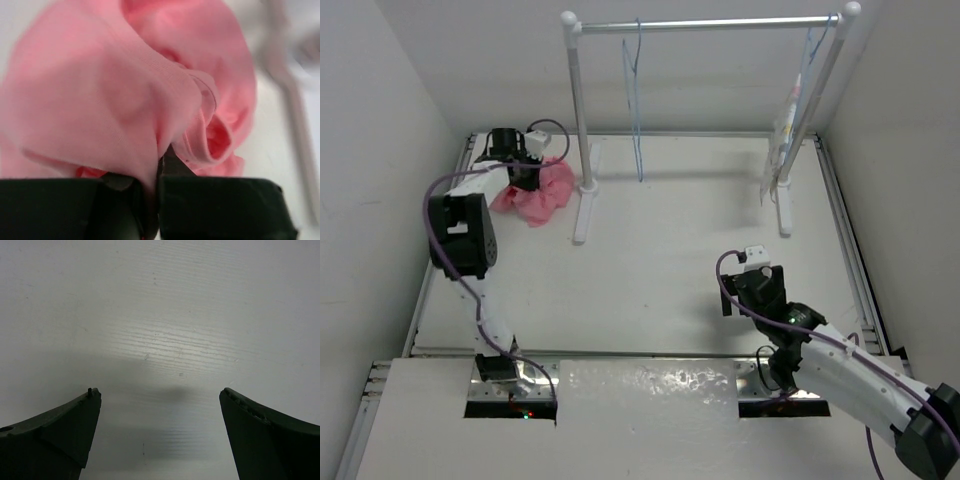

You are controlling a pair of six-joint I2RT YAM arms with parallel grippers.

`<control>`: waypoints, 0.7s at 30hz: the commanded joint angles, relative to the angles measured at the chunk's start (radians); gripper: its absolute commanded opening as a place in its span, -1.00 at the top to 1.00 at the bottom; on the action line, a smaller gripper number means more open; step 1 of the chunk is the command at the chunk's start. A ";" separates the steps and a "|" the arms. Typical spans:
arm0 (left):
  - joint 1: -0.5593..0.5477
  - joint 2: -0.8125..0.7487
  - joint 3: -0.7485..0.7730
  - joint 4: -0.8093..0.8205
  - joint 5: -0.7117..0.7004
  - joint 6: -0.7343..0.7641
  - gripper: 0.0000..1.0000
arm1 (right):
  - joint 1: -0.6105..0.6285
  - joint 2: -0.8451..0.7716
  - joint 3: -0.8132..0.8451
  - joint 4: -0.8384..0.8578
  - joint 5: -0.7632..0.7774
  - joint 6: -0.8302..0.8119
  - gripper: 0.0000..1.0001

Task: Place the t-shirt on the hanger
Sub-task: Pick up the T-shirt at the corner of the board, then place the T-shirt at the center of the board.

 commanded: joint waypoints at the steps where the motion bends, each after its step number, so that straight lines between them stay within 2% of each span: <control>1: 0.012 -0.365 -0.104 -0.094 0.128 0.129 1.00 | 0.006 -0.028 0.029 0.028 -0.011 -0.018 -0.98; 2: 0.010 -0.437 -0.150 -0.170 0.164 0.166 1.00 | 0.006 -0.037 0.029 0.030 -0.039 -0.032 -0.98; 3: 0.012 -0.574 -0.165 -0.212 0.198 0.256 1.00 | 0.006 -0.055 0.031 0.033 -0.060 -0.041 -0.98; 6: -0.001 -0.791 -0.187 -0.400 0.343 0.437 1.00 | 0.007 -0.092 0.048 0.040 -0.151 -0.070 -0.98; 7: -0.010 -0.827 -0.173 -0.506 0.394 0.478 1.00 | 0.006 -0.100 0.058 0.043 -0.171 -0.076 -0.98; 9: -0.071 -0.893 -0.153 -0.603 0.417 0.539 1.00 | 0.007 -0.114 0.070 0.048 -0.226 -0.090 -0.98; 11: -0.175 -0.904 -0.111 -0.703 0.387 0.518 1.00 | 0.007 -0.114 0.095 0.040 -0.239 -0.099 -0.98; 12: -0.192 -0.904 -0.094 -0.733 0.393 0.519 1.00 | 0.007 -0.112 0.104 0.030 -0.236 -0.102 -0.98; 15: -0.202 -0.901 -0.055 -0.826 0.486 0.565 1.00 | 0.007 -0.097 0.130 0.010 -0.214 -0.110 -0.98; 19: -0.202 -0.902 -0.129 -0.869 0.569 0.693 1.00 | 0.006 -0.081 0.138 0.017 -0.214 -0.115 -0.98; 21: -0.202 -0.901 -0.229 -0.825 0.574 0.720 0.74 | 0.007 -0.075 0.135 0.023 -0.214 -0.118 -0.98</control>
